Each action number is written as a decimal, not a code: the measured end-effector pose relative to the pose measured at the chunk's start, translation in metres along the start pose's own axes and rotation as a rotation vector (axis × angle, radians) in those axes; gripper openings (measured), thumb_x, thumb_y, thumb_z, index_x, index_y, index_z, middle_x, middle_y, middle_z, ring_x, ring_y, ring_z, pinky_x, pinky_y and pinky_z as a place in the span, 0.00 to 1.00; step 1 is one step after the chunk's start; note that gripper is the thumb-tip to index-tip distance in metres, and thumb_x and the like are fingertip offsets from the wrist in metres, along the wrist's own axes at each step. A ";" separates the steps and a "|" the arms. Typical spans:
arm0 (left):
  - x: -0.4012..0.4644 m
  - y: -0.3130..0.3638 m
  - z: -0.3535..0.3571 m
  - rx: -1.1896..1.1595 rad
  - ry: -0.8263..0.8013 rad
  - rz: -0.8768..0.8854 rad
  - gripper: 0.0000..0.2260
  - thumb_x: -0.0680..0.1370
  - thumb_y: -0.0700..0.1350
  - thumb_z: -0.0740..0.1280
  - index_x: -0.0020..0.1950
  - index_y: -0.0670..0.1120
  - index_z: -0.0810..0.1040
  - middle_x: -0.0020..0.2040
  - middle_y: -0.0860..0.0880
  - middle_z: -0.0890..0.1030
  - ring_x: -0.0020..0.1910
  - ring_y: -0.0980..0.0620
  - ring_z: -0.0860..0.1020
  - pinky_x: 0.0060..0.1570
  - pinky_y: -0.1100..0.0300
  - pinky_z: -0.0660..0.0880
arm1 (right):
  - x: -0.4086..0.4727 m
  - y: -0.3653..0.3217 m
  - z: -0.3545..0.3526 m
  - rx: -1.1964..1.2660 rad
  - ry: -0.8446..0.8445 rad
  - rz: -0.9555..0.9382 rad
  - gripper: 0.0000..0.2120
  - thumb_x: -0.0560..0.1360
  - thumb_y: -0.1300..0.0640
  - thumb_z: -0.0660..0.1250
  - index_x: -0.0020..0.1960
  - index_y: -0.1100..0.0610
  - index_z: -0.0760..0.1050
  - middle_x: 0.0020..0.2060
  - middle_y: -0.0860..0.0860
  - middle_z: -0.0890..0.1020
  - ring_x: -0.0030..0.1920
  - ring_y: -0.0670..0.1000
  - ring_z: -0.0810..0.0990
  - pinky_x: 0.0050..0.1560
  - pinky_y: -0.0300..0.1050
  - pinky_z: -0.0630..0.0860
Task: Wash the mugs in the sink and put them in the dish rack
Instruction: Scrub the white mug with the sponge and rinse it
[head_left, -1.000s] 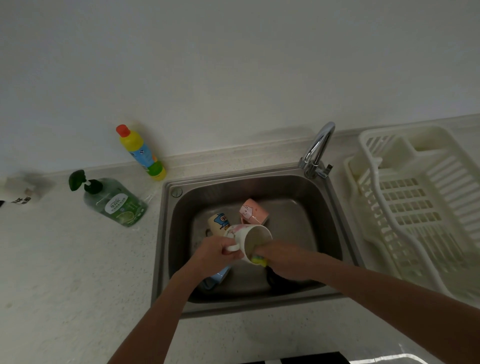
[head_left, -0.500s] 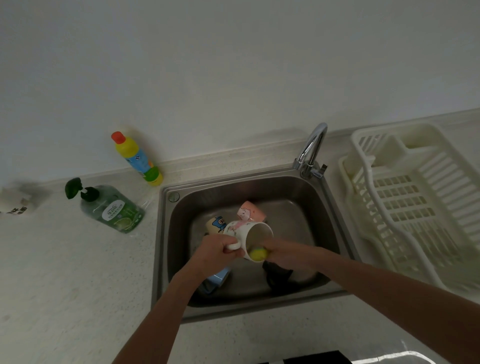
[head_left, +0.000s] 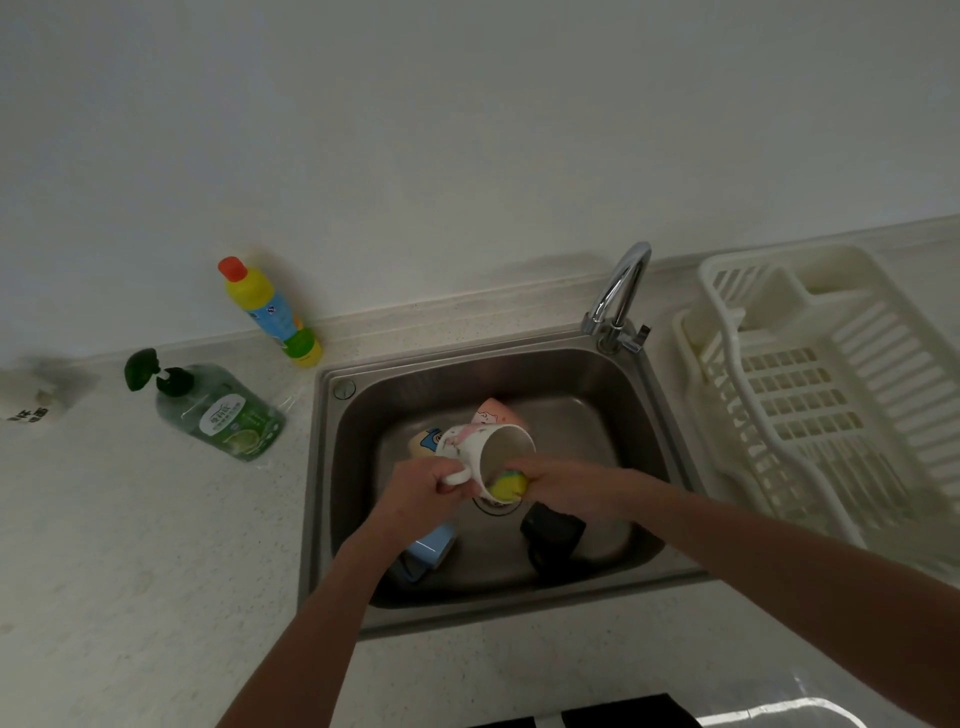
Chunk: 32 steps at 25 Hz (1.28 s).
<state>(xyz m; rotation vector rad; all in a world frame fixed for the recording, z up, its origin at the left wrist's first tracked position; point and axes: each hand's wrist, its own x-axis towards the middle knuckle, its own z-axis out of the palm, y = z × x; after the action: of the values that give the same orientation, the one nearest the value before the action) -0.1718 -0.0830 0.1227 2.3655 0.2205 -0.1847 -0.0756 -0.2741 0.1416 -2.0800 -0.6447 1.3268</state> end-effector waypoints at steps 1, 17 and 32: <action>-0.001 -0.001 0.000 0.015 -0.012 -0.011 0.15 0.75 0.46 0.74 0.32 0.56 0.73 0.27 0.60 0.73 0.32 0.66 0.74 0.35 0.74 0.67 | -0.004 0.006 -0.004 -0.139 -0.012 0.005 0.15 0.81 0.59 0.60 0.66 0.53 0.73 0.61 0.53 0.76 0.59 0.54 0.75 0.59 0.45 0.74; -0.016 0.008 0.012 0.012 -0.036 0.018 0.05 0.76 0.47 0.73 0.40 0.52 0.81 0.39 0.58 0.80 0.41 0.65 0.76 0.42 0.75 0.70 | -0.019 0.017 0.006 -0.302 0.029 0.042 0.19 0.81 0.58 0.61 0.71 0.50 0.69 0.66 0.52 0.74 0.63 0.55 0.74 0.63 0.47 0.73; -0.009 0.008 0.010 -0.002 -0.103 -0.001 0.05 0.76 0.47 0.73 0.49 0.48 0.84 0.47 0.55 0.83 0.47 0.64 0.78 0.45 0.77 0.71 | -0.015 0.027 0.019 -0.702 0.132 -0.184 0.22 0.80 0.56 0.62 0.73 0.49 0.65 0.71 0.50 0.69 0.65 0.51 0.72 0.63 0.43 0.71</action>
<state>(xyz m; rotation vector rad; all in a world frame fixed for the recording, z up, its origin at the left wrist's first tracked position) -0.1795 -0.0971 0.1227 2.3467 0.1719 -0.3055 -0.0963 -0.2998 0.1259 -2.5302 -1.3514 0.9197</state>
